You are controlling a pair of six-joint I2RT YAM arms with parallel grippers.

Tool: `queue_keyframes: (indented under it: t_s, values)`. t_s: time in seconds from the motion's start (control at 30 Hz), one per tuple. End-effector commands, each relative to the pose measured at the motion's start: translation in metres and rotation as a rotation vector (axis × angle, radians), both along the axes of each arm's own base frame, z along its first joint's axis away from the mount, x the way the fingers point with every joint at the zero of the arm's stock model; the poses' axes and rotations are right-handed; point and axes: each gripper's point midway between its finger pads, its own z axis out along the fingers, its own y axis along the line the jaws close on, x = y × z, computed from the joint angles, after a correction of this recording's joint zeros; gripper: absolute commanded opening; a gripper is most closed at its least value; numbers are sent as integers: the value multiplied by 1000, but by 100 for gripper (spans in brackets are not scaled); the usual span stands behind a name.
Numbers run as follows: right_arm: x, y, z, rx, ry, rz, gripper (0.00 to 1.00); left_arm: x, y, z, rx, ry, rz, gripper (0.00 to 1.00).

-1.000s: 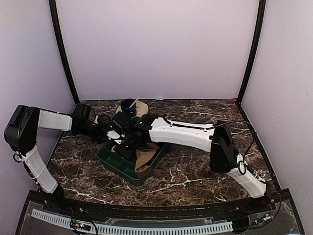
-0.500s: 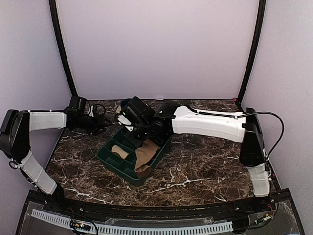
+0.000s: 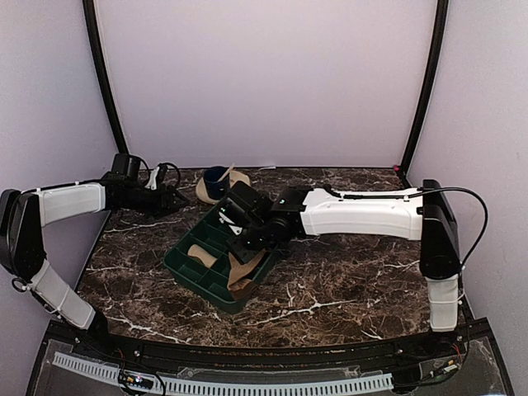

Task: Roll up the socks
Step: Place the sock in the storage box, then pick up the sock from the storage box.

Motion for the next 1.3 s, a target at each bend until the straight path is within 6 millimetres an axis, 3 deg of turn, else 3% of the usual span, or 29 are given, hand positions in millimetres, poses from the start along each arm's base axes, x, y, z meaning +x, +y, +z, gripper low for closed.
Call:
queue_keyframes:
  t_s: [0.0,0.37,1.27]
  values:
    - [-11,1,17,76,68,8,57,-10,-8,9,37,-29,-89,53]
    - [-17,-1,-12,23,130,21,58,-24,-29,-12,115,14,-195,53]
    - [-16,-5,-55,-12,234,37,53,-30,-33,-48,318,66,-256,48]
